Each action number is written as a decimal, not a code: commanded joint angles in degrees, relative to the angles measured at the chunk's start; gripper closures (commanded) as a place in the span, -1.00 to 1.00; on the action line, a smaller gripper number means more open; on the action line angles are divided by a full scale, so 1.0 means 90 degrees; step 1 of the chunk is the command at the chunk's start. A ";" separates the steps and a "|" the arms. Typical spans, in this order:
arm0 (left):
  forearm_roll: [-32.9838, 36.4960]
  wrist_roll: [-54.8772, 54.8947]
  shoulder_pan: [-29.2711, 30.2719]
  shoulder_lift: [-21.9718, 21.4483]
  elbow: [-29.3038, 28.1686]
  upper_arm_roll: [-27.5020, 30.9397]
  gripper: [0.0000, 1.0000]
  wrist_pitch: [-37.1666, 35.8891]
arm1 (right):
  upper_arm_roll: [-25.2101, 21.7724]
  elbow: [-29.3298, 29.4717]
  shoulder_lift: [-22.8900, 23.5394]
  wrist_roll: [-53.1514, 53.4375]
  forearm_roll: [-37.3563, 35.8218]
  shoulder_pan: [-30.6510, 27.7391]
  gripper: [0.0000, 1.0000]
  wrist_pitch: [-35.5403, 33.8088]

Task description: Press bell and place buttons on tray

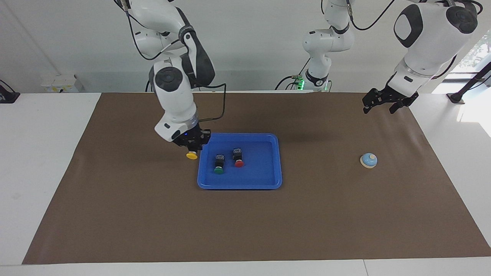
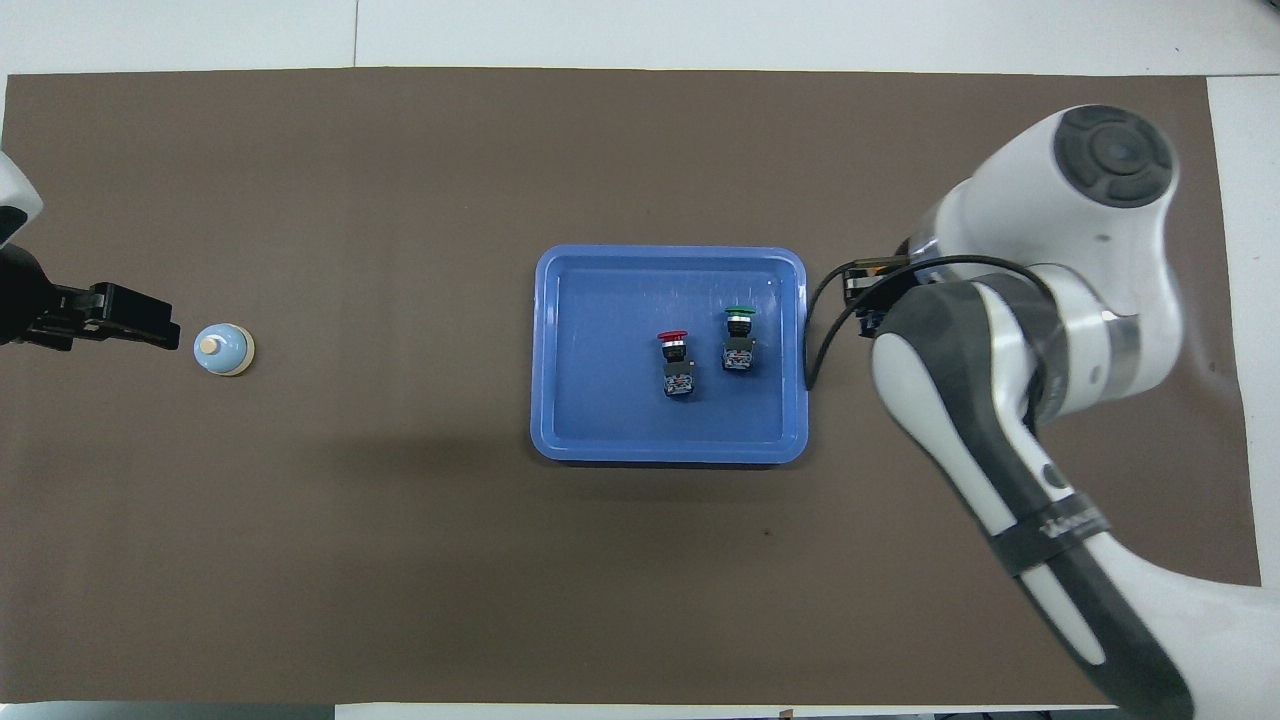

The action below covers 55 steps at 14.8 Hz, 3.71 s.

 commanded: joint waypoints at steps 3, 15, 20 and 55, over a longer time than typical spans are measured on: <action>0.0054 -0.0023 -0.0027 -0.0043 0.0030 0.0031 -1.00 -0.0086 | -0.0021 0.1333 0.1210 0.0983 0.0003 0.0984 1.00 -0.0155; 0.0054 -0.0023 -0.0027 -0.0043 0.0030 0.0031 -1.00 -0.0086 | -0.0021 0.1200 0.2023 0.1366 -0.0036 0.1797 1.00 0.1143; 0.0054 -0.0023 -0.0027 -0.0043 0.0030 0.0031 -1.00 -0.0086 | -0.0012 0.0751 0.1935 0.1385 -0.0036 0.1943 1.00 0.1514; 0.0054 -0.0033 -0.0027 -0.0043 0.0030 0.0031 -1.00 -0.0086 | -0.0109 0.0351 -0.1795 -0.2101 -0.0027 -0.2295 -1.00 -0.2979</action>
